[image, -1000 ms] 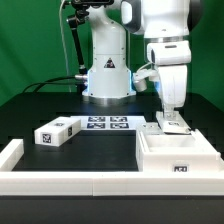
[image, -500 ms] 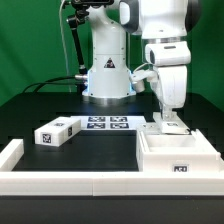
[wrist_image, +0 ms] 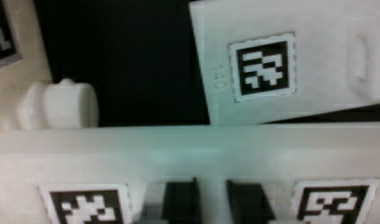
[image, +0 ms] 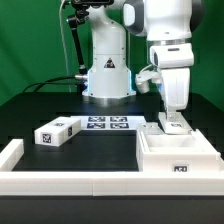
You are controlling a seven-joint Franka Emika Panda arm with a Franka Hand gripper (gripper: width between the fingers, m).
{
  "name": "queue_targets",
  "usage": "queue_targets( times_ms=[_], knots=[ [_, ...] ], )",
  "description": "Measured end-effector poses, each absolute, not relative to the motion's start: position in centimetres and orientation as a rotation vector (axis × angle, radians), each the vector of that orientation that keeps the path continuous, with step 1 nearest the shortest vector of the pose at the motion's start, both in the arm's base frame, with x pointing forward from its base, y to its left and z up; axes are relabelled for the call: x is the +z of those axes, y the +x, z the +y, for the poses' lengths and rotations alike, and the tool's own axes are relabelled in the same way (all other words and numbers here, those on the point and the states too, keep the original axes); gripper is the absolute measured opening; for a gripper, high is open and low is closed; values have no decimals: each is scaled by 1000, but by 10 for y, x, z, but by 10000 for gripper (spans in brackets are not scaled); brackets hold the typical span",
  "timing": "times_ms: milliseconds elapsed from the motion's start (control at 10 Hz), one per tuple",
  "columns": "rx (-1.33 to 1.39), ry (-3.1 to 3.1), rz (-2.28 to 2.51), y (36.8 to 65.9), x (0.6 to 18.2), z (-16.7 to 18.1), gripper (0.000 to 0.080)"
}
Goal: Assemble cabinet
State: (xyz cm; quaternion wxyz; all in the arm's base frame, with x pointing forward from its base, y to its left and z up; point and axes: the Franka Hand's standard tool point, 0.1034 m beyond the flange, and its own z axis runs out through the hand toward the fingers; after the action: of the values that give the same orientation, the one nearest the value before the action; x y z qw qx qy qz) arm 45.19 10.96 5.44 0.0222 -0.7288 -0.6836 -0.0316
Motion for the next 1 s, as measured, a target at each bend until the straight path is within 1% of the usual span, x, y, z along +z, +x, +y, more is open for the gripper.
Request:
queue_targets(
  times_ms=[500,900,1000],
  knots=[
    [-99,-2284,-2097,465,61,107,70],
    [-92,-2281,-2094,463,59,107,70],
    [-96,-2279,-2090,469,56,107,70]
  ],
)
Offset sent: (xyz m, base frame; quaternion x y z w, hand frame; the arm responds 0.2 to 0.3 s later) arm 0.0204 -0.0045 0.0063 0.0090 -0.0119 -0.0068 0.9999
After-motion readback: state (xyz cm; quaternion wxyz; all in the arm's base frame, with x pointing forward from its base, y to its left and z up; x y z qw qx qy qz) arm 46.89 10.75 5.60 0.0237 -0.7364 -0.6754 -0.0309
